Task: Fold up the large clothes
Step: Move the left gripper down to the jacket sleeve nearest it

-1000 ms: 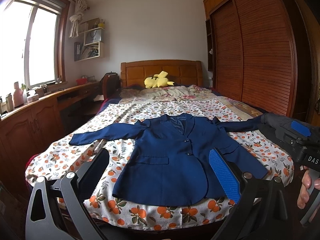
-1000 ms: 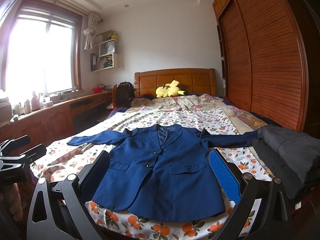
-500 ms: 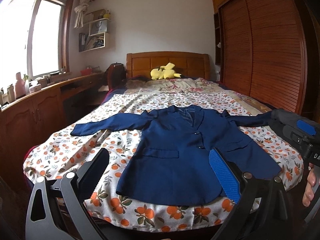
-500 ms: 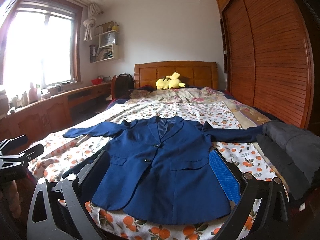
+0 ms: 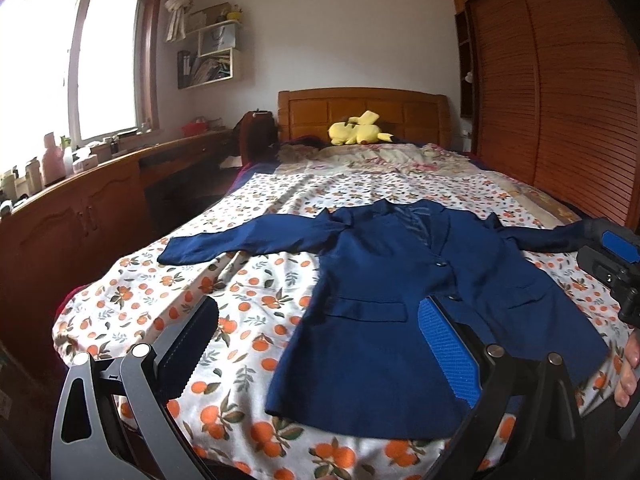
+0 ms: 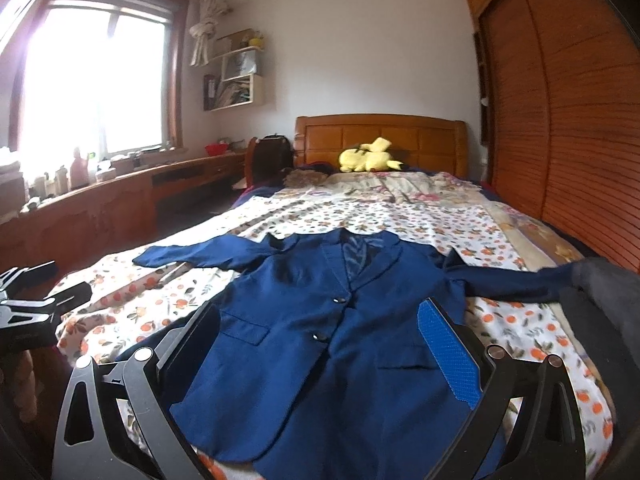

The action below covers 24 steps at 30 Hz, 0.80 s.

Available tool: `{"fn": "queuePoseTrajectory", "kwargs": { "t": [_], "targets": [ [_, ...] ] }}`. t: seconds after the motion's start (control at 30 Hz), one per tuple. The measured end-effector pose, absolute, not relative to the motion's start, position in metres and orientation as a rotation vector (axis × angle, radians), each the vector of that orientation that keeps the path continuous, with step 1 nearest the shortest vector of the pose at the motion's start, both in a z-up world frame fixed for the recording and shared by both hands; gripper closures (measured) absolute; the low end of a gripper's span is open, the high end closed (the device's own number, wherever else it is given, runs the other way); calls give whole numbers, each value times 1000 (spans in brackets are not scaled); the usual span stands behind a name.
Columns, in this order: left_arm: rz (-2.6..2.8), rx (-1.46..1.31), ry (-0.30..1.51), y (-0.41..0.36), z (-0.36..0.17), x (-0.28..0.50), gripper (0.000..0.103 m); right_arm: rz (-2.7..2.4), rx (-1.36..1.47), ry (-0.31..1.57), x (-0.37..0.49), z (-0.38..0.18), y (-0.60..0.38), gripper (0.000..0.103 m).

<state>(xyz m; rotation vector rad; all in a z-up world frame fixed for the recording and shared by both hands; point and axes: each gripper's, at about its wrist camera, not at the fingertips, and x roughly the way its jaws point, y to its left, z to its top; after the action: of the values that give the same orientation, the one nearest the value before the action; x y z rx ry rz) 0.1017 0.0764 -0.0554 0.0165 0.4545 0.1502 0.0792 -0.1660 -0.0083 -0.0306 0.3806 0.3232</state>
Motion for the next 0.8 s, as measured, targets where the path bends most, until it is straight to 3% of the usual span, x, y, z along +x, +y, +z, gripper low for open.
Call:
{"fn": "queuePoseTrajectory", "kwargs": {
  "t": [0.8],
  "targets": [
    [235,-13,578,176,-111,239,2,497,-134,459,223,-52,-63,7]
  ]
}}
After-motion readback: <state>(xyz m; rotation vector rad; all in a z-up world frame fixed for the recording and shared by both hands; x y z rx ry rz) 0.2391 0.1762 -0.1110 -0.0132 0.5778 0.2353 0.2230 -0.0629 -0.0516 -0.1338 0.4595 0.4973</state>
